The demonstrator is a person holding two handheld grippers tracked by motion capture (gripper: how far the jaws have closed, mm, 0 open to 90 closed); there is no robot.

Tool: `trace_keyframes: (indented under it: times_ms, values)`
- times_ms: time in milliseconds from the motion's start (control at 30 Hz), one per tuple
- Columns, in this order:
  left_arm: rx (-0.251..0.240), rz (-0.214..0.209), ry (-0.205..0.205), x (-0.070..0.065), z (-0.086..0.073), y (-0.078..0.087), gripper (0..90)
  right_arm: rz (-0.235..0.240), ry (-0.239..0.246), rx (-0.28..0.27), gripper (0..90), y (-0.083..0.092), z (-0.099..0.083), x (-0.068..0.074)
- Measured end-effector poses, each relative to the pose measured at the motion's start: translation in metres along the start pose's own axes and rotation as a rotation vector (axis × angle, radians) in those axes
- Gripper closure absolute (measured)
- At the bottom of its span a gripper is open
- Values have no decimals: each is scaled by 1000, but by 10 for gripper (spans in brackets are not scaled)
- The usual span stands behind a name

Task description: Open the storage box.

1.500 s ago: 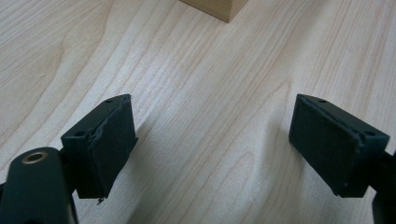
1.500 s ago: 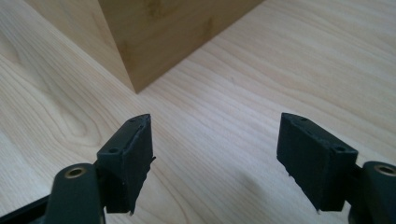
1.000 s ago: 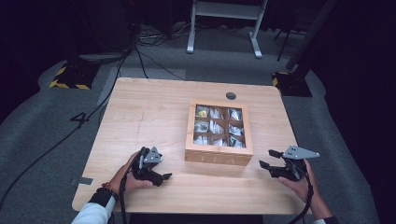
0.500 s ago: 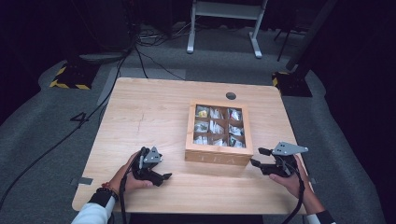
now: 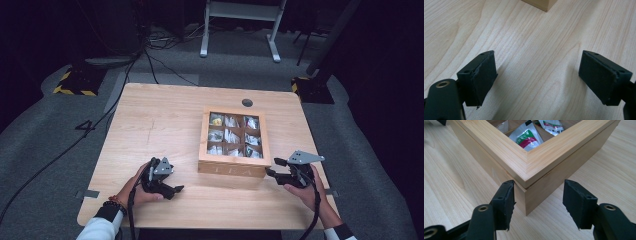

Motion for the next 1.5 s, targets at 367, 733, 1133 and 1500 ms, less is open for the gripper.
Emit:
trace_keyframes:
  times_ms: [367, 733, 1133, 1500]
  values:
    - [0, 0, 0, 0, 0, 0, 150, -7, 21, -43, 502, 0, 4, 4]
    - [0, 0, 0, 0, 0, 0, 150, -44, 60, -70, 537, 2, 10, 10]
    - [0, 0, 0, 0, 0, 0, 150, -80, 67, -120, 508, 9, 23, 9]
    - [0, 0, 0, 0, 0, 0, 150, -96, 83, -157, 464, 9, 33, 6]
Point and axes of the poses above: each handheld gripper's, and its own axes: y roughly backward along the jaws, z roughly out of its top, x roughly to its left, the point moved 6 cm from there along -y, roughly forward along the jaws
